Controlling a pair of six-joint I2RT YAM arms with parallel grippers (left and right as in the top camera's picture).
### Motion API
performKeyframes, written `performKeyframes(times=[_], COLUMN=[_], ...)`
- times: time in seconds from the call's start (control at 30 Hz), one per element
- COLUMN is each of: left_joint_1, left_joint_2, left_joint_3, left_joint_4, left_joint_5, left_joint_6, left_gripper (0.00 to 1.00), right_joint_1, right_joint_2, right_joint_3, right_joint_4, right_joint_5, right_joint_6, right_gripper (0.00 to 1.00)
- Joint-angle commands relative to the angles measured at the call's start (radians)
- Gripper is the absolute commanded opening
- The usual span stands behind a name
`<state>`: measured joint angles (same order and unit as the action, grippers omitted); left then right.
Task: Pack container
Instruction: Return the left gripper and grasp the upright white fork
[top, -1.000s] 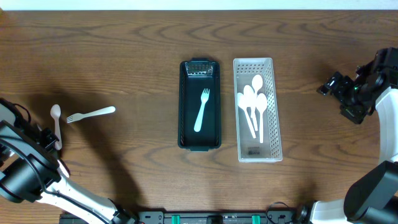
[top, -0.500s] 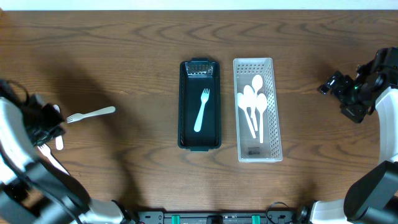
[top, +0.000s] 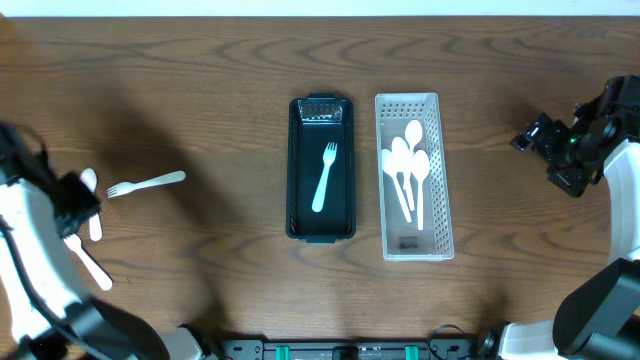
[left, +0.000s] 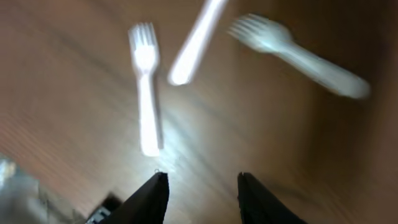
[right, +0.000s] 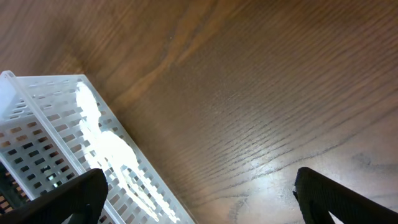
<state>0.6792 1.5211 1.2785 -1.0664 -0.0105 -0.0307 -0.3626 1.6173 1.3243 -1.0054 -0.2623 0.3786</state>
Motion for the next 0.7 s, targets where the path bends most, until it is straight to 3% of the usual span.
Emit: performKeyframes(times=[0.0,0.3,0.67], left_joint_1=[0.097,0.169,0.169], left_joint_2=[0.105,0.292,0.310], left_joint_3=[-0.112,-0.160,-0.161], left_joint_4=[0.069,0.264,0.393], left_joint_5=[-0.023,-0.035,-0.036], left_joint_6=[-0.019,0.065,0.163], left_gripper=[0.39,0.43,0.47], right_joint_1=[-0.003,-0.003,-0.003], right_joint_2=[0.004,0.004,0.004], right_joint_3=[-0.005,-0.005,-0.005], right_joint_4=[-0.001,-0.006,-0.019], right_joint_5=[-0.009,-0.009,-0.008], right_joint_6=[-0.013,-0.013,-0.013], right_gripper=[0.99,0.99,0.99])
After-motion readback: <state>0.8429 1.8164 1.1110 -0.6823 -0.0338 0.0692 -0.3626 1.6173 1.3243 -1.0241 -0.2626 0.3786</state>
